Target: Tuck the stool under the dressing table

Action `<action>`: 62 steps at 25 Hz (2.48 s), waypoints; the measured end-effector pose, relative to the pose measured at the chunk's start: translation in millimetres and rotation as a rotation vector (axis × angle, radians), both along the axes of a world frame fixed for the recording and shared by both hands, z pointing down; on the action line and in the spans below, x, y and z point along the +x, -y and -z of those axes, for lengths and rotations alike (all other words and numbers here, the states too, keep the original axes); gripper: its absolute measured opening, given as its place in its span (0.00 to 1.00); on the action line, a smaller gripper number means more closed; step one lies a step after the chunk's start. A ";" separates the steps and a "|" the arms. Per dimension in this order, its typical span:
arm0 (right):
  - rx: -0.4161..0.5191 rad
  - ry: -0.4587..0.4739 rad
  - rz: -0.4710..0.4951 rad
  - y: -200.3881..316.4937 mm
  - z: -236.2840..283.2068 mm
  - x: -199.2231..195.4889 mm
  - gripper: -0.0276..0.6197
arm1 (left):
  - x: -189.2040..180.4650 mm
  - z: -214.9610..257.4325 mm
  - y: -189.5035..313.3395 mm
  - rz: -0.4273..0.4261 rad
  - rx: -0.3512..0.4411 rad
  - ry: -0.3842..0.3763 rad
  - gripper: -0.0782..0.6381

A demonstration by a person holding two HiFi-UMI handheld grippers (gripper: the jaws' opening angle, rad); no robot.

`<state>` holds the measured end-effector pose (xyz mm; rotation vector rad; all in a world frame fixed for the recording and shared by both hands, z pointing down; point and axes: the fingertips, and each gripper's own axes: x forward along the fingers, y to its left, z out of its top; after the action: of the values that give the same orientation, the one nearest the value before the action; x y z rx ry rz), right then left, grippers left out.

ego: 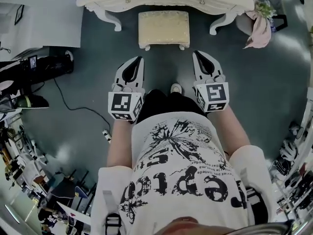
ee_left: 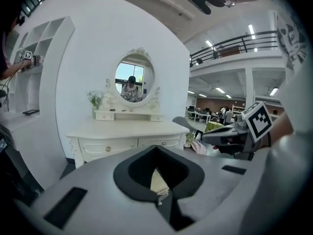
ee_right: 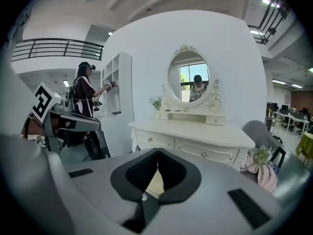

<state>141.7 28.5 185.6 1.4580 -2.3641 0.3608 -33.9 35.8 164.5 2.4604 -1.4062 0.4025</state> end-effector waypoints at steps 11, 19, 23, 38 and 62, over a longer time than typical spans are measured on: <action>-0.162 0.003 -0.047 83.2 -123.7 -20.8 0.07 | -17.2 -117.7 98.1 -0.015 -0.167 -0.005 0.14; -0.230 0.012 -0.057 122.2 -250.4 -41.5 0.07 | -20.1 -240.4 135.9 -0.122 -0.200 0.012 0.14; -0.256 0.009 -0.043 131.7 -314.4 -50.8 0.07 | -19.1 -312.8 145.9 -0.132 -0.208 0.047 0.14; -0.409 -0.085 -0.065 120.0 -489.3 -38.2 0.07 | -17.9 -497.9 137.4 -0.104 -0.381 0.056 0.14; -0.457 -0.110 -0.136 176.9 -504.9 -36.6 0.07 | -15.5 -519.1 200.3 -0.097 -0.373 0.149 0.14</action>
<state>105.1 -148.4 690.5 1.3742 -1.9335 0.7756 -49.4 -164.5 683.6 2.2330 -1.1420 0.8053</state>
